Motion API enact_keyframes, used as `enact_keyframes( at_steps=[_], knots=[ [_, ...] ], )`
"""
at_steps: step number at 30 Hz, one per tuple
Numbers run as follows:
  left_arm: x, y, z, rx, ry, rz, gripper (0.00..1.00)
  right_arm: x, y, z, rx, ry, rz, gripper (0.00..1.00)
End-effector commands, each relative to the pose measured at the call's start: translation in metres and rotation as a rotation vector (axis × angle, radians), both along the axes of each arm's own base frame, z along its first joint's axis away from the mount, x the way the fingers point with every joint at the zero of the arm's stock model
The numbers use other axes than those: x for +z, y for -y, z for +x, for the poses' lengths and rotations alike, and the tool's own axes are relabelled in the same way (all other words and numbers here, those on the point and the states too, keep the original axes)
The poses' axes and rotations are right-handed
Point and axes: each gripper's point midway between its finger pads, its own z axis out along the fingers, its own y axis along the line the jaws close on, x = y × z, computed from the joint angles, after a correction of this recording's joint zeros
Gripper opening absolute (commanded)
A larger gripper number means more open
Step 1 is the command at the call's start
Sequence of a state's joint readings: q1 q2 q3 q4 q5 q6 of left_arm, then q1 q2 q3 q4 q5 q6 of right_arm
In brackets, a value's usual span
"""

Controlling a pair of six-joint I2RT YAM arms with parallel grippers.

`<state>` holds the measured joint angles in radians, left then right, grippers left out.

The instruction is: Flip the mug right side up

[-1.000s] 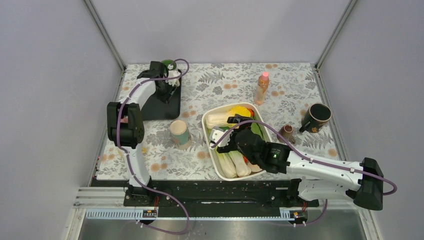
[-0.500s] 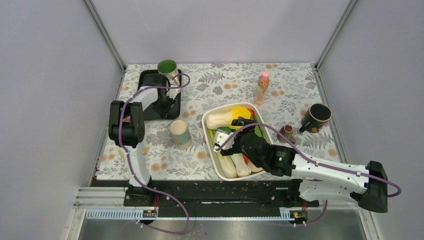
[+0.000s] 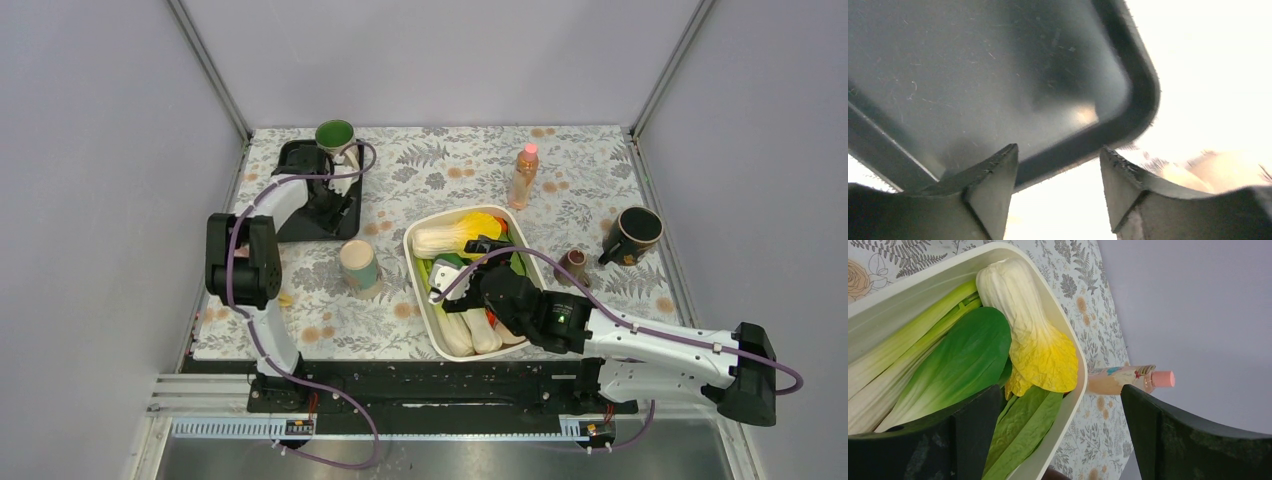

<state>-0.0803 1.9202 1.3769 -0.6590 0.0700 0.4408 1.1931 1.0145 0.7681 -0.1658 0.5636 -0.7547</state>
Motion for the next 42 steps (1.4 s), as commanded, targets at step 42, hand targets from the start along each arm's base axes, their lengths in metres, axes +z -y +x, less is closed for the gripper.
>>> enact_keyframes(
  at_steps=[42],
  knots=[
    [0.078,0.126,-0.114,-0.314,0.001,-0.114,0.86,-0.011,-0.010,-0.013,-0.076,-0.194,0.171,0.99]
  ],
)
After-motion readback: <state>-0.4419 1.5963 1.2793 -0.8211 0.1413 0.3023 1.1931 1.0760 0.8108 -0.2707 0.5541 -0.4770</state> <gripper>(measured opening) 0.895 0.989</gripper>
